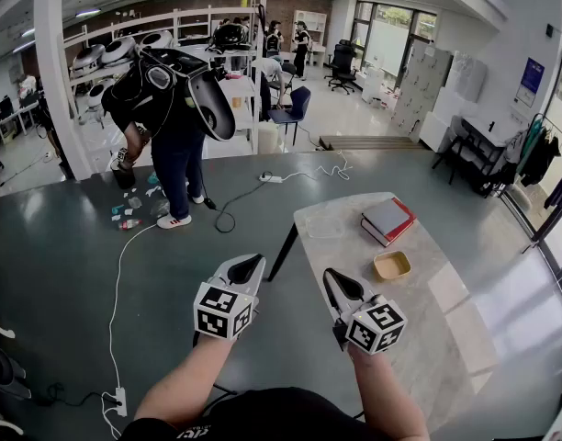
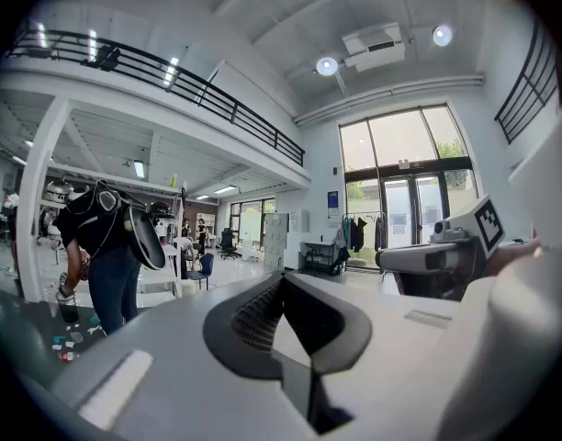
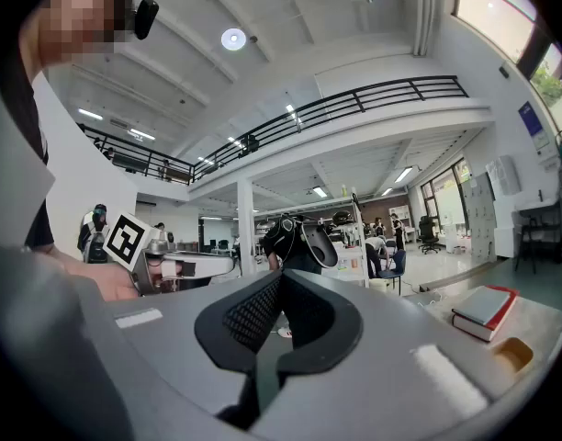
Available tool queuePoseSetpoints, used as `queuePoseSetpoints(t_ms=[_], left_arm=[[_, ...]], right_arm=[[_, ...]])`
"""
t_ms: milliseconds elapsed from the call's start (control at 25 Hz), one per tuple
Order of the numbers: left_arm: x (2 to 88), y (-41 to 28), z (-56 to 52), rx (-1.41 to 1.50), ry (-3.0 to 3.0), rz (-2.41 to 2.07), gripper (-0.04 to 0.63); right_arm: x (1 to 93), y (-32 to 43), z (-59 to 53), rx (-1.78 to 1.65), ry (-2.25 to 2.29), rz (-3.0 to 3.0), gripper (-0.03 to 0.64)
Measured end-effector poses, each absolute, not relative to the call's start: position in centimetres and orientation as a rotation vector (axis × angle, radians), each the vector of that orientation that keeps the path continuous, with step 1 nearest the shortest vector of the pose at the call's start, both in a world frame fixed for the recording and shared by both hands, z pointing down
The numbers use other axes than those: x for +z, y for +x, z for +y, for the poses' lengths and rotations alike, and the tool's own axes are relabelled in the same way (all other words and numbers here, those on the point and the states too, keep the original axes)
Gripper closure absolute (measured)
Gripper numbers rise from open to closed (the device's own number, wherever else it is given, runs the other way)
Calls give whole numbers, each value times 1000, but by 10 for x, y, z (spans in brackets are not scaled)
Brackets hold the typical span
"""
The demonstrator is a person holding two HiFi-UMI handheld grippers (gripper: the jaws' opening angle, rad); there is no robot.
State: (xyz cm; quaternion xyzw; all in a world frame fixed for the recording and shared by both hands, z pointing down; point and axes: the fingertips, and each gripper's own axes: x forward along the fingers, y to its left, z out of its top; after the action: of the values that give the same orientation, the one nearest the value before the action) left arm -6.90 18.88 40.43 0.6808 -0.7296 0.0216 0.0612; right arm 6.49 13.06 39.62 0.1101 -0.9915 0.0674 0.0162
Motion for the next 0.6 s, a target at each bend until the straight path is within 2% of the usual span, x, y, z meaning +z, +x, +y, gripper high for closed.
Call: queuePoseSetpoints(t_ms=[600], left_arm=[[424, -140, 239, 41, 1981, -2232, 592]], right_arm=[[410, 1, 170, 257, 254, -3088, 603]])
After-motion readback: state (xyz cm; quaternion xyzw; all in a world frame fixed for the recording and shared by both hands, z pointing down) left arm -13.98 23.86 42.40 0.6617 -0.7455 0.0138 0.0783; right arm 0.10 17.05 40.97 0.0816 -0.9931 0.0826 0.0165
